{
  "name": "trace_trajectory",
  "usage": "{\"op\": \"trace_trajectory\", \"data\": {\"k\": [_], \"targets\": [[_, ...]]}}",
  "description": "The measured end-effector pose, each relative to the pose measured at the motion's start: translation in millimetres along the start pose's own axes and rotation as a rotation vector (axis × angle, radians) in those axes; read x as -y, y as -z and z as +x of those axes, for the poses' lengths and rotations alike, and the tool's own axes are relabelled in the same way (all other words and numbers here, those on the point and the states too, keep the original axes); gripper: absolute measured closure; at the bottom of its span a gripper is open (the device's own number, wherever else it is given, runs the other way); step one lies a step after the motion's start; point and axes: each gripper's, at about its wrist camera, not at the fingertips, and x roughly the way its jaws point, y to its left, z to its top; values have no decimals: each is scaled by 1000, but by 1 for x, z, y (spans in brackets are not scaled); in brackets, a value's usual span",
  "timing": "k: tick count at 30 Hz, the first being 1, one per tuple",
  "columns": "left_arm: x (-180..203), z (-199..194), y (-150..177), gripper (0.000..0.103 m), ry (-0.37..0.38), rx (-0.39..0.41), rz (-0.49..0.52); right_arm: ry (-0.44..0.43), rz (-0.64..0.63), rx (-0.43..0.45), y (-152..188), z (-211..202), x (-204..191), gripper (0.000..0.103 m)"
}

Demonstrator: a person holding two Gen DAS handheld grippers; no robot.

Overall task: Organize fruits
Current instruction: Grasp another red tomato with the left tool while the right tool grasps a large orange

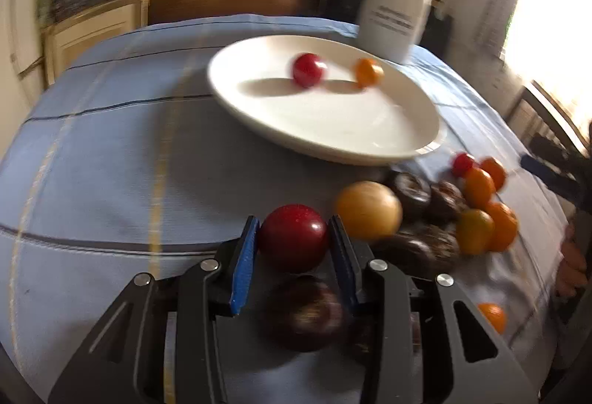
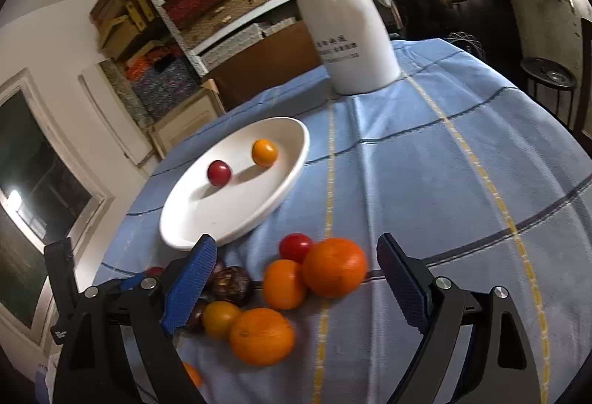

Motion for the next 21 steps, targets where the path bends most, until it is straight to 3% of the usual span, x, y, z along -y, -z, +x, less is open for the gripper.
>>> {"op": "trace_trajectory", "data": {"k": [4, 11, 15, 21], "targets": [[-16, -1, -2, 65, -46, 10, -61, 2, 43, -47, 1, 3, 14, 15], [-16, -1, -2, 65, -61, 10, -53, -25, 85, -154, 9, 17, 25, 31], [-14, -1, -2, 65, -63, 10, -50, -9, 98, -176, 10, 26, 27, 32], [-14, -2, 0, 65, -66, 12, -43, -10, 73, -206, 11, 39, 22, 57]]}}
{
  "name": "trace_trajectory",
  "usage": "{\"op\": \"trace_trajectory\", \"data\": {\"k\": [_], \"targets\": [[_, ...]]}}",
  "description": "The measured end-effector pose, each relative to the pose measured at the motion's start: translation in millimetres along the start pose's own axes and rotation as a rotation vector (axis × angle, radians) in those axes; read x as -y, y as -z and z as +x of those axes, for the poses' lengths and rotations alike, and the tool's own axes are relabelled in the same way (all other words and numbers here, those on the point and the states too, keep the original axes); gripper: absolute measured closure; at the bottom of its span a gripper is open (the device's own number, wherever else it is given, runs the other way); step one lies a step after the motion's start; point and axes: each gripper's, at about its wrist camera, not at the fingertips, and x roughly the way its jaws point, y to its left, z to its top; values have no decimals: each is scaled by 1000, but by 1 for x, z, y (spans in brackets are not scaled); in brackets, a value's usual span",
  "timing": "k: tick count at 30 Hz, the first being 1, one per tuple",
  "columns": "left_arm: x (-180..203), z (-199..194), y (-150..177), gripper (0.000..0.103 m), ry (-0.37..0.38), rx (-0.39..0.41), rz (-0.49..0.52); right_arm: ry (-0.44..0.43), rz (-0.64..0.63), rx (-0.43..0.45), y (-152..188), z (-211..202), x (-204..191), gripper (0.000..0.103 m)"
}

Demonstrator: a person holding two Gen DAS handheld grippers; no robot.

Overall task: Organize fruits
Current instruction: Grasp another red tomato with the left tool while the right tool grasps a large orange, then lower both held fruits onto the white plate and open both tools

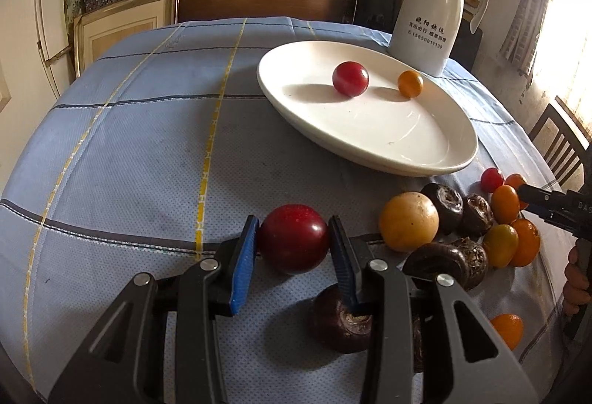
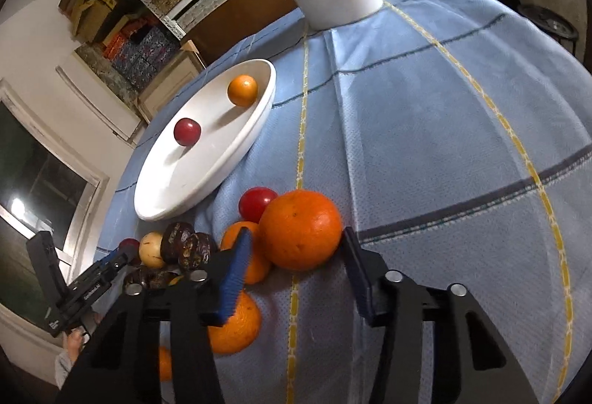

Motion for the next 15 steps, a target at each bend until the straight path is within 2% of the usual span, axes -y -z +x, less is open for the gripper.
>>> {"op": "trace_trajectory", "data": {"k": [5, 10, 13, 15], "targets": [[4, -3, 2, 65, 4, 10, 4, -8, -10, 11, 0, -2, 1, 58], [7, -26, -4, 65, 8, 93, -4, -34, 16, 95, -3, -20, 4, 58], [16, -39, -22, 65, 8, 136, 14, -54, -2, 142, -12, -31, -10, 59], [25, -42, -39, 65, 14, 149, 33, -76, -38, 139, -21, -32, -26, 59]]}}
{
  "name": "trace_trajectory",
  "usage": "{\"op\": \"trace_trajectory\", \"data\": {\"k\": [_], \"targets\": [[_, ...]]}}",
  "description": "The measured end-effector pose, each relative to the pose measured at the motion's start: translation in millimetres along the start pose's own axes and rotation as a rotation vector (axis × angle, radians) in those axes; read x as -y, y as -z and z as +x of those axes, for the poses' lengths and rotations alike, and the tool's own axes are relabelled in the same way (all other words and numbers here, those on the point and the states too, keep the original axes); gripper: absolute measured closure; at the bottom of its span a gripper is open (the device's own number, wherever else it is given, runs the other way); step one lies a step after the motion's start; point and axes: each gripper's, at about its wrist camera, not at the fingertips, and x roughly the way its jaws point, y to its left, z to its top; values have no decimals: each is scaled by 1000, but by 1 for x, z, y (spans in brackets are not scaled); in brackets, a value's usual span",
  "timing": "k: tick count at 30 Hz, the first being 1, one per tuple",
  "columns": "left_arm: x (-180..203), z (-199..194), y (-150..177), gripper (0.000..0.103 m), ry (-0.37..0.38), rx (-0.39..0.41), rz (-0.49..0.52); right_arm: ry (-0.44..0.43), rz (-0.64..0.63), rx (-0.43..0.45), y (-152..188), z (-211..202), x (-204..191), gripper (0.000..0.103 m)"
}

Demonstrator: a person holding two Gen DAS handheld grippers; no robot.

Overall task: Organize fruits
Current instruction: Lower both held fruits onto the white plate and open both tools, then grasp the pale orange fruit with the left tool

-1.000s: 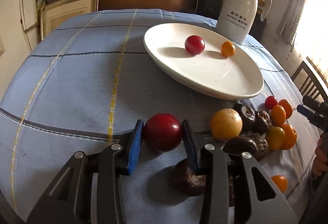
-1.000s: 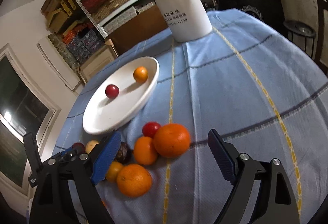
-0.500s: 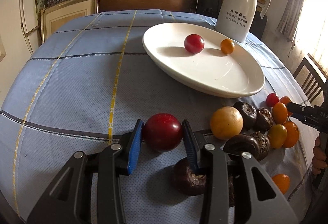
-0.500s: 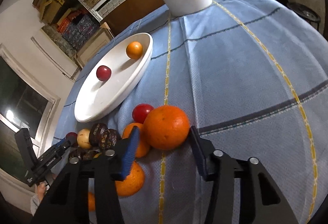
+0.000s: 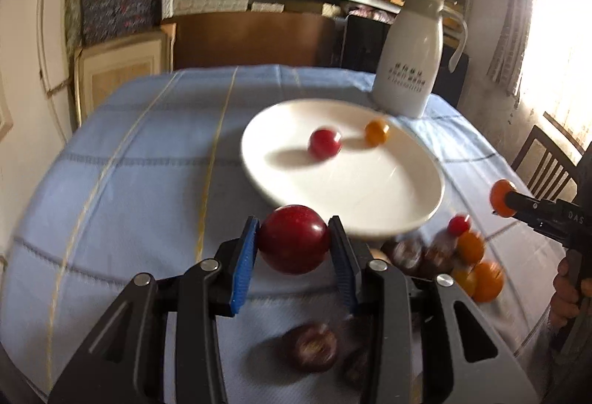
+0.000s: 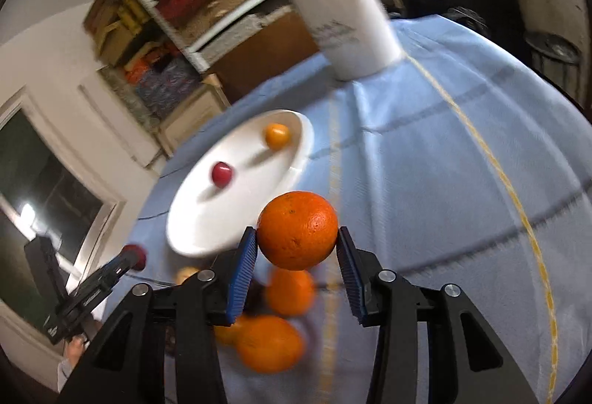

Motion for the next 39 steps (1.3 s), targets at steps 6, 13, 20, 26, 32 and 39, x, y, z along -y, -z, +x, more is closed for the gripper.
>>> {"op": "trace_trajectory", "data": {"k": [6, 13, 20, 26, 32, 39], "targets": [[24, 32, -29, 65, 16, -8, 30, -21, -119, -30, -28, 35, -59, 59], [24, 71, -23, 60, 13, -75, 36, -2, -167, -84, -30, 82, -69, 48], [14, 48, -20, 22, -21, -10, 19, -2, -125, 39, -35, 51, -50, 34], [-3, 31, -5, 15, -34, 11, -49, 45, -67, 83, -31, 34, -29, 27], [7, 27, 15, 12, -20, -30, -7, -1, 118, 67, -22, 19, 11, 17], [37, 33, 28, 8, -41, -65, 130, -28, 214, 49, -22, 20, 28, 17]]}}
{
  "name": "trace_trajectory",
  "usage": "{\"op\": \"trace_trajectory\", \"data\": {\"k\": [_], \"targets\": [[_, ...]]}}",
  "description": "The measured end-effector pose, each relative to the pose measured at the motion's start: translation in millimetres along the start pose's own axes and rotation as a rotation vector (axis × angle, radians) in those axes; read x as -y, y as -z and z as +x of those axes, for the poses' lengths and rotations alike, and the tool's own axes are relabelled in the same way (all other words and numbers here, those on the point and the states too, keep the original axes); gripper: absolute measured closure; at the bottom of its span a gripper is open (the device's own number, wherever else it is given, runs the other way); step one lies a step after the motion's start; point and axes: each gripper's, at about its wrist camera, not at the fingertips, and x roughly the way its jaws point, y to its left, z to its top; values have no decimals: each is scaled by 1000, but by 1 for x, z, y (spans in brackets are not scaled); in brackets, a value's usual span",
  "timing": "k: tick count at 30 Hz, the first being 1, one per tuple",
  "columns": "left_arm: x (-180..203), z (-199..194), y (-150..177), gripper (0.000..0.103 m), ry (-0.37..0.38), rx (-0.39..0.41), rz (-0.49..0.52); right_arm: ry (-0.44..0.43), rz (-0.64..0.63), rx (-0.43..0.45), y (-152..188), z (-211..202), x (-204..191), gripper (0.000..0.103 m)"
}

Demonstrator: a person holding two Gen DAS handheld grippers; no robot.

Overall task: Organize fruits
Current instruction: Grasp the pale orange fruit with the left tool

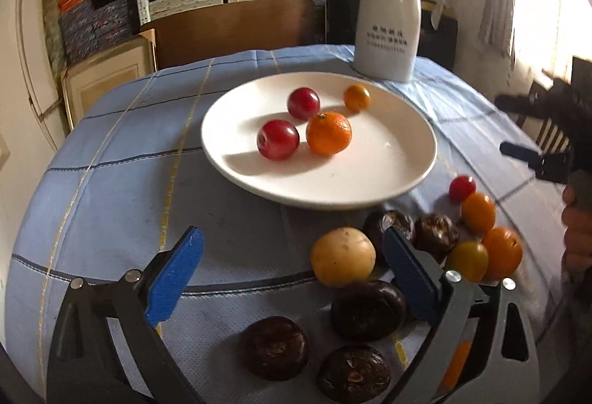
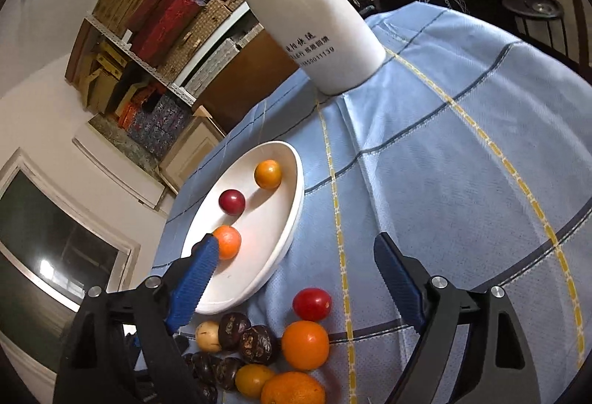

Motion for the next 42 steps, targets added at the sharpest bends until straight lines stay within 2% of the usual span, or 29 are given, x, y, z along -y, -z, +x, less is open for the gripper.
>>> {"op": "trace_trajectory", "data": {"k": [4, 6, 8, 10, 14, 15, 18, 21, 25, 28, 30, 32, 34, 40, 42], "targets": [[2, 10, 3, 8, -17, -43, 13, 0, -17, -8, 3, 2, -4, 17], [-1, 16, 3, 4, -39, -62, 16, -3, -20, -6, 3, 1, -5, 16], [-9, 18, 3, 4, -19, -73, -8, -3, -18, -4, 2, 0, -5, 15], [-23, 15, 3, 4, -34, -64, -49, -3, -13, -4, 1, 0, -4, 15], [-59, -2, 11, 5, -155, -45, -150, -9, -1, -4, 0, -1, -2, 15], [-65, -6, 14, 5, -148, -41, -170, -12, -1, -4, 0, -1, -2, 15], [-77, -18, 22, 5, -55, -9, -233, -14, -18, -3, 2, -2, -6, 15], [-66, -18, 21, 5, -60, -2, -179, -6, -38, 0, 3, -2, -9, 15], [-48, -4, 24, 5, -116, -53, -94, 1, -33, -2, 3, -2, -7, 15], [-51, -2, 23, 5, -121, -60, -104, 3, -33, -4, 3, -1, -7, 15], [-55, -3, 22, 7, -118, -51, -121, 4, -39, -5, 3, -1, -9, 15], [-56, -2, 21, 23, -108, -49, -124, 8, -52, -9, 5, 0, -11, 15], [-54, 1, 20, 30, -73, -54, -118, 9, -60, -13, 6, 1, -13, 15], [-31, 4, 16, 32, -98, -34, -5, 16, -71, -15, 7, 2, -14, 15], [-30, 11, 16, 42, -82, -62, 5, 20, -77, -14, 7, 3, -14, 15]]}}
